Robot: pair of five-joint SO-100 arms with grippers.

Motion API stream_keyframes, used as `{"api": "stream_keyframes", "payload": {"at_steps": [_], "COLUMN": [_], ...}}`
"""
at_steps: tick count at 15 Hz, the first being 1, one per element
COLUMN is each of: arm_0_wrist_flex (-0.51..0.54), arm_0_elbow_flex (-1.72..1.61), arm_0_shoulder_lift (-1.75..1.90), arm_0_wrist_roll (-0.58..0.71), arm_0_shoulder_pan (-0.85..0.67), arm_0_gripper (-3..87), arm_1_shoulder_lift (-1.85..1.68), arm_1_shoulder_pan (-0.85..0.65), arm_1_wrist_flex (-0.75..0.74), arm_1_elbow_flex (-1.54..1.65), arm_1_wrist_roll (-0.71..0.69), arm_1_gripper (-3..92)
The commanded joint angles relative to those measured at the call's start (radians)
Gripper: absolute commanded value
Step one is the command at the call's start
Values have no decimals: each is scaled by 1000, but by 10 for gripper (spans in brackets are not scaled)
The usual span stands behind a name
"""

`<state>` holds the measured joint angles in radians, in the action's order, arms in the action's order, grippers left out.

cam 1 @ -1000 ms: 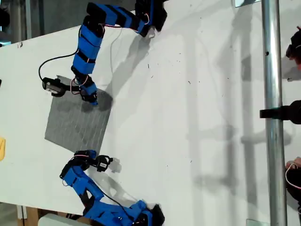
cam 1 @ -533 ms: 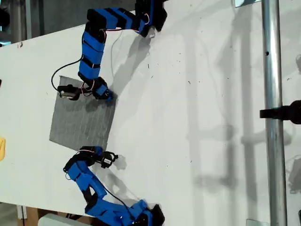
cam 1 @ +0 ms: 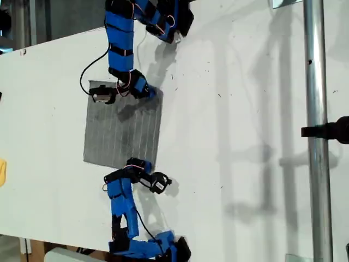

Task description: Grasp corners of a towel and fold twice.

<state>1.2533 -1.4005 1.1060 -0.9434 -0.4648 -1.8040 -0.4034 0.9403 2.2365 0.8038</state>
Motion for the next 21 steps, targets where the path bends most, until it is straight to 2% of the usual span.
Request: {"api": "stream_keyframes", "payload": {"at_steps": [1, 4, 7, 10, 13, 15, 17, 19, 21], "arm_0_wrist_flex": [-107, -133, -74, -29, 98, 173, 314, 295, 298], "arm_0_elbow_flex": [-373, -531, -430, -334, -390, -466, -515, -607, -739], "arm_0_shoulder_lift": [330, 525, 629, 864, 1236, 1489, 1618, 1792, 2036], "arm_0_wrist_roll": [-107, -183, -101, 20, 48, 8, -126, -247, -348], "arm_0_shoulder_pan": [84, 164, 155, 138, 89, 78, 91, 169, 192], "arm_0_gripper": [-4, -4, 10, 8, -3, -6, -6, -7, -7], "arm_1_shoulder_lift": [-259, -324, -377, -611, -960, -1135, -1210, -1224, -1266], "arm_1_shoulder_pan": [103, 150, 127, 80, 37, 55, 110, 155, 169], "arm_1_wrist_flex": [64, 78, 101, 123, 308, 439, 538, 663, 707], "arm_1_elbow_flex": [74, 94, 40, 31, 32, 2, -37, -110, -146], "arm_1_wrist_roll": [95, 120, 103, 84, 92, 150, 202, 262, 288], "arm_1_gripper": [-3, -3, -2, -1, -2, -3, 1, 18, 5]}}
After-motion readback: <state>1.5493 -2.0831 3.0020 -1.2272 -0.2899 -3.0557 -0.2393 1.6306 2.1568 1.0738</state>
